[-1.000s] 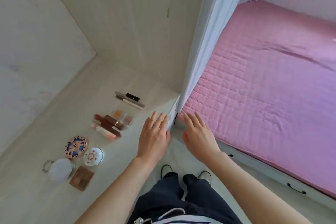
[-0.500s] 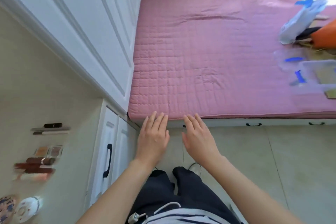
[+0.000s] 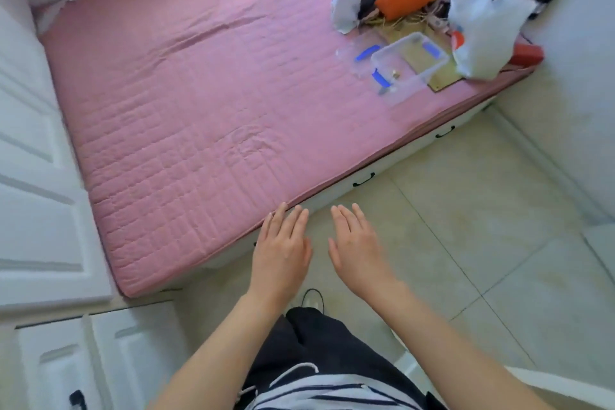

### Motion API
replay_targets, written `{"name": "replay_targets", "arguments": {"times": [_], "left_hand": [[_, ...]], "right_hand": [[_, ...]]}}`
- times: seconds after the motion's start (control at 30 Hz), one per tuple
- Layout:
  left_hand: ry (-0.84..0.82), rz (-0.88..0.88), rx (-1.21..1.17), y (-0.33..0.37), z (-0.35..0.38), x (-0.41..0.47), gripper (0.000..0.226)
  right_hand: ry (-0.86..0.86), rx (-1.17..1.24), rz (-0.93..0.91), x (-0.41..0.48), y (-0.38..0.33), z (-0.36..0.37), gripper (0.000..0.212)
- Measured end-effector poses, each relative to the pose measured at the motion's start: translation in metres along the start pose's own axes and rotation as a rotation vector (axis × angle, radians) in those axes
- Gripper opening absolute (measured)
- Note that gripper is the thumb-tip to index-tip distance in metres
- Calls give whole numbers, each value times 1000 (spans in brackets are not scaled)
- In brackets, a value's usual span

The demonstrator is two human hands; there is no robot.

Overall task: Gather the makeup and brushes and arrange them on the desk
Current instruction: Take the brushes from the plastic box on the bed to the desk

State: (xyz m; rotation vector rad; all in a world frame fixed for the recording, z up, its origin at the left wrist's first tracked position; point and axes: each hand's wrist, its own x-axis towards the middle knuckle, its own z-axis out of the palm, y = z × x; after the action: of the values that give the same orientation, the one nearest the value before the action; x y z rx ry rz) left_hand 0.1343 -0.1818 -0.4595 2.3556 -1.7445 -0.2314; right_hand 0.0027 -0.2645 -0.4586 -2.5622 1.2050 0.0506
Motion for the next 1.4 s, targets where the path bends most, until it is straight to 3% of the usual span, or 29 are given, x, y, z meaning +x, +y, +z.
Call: {"name": "replay_targets", "arguments": {"times": [0.37,0.83,1.17,1.4], "left_hand": [[-136,341,24,76,22,107,46],[-117,680,-35,135,37,301,44],[-164,685,-35,194,65,388,39],[-193,609,-30,270,91,434,37]], "right_hand": [[25,122,413,-2,101,-29,57],[122,263,756,97,195,-86,57],[130,305,868,133,280,-107,56],[107,288,809,152,374,-131,55]]}}
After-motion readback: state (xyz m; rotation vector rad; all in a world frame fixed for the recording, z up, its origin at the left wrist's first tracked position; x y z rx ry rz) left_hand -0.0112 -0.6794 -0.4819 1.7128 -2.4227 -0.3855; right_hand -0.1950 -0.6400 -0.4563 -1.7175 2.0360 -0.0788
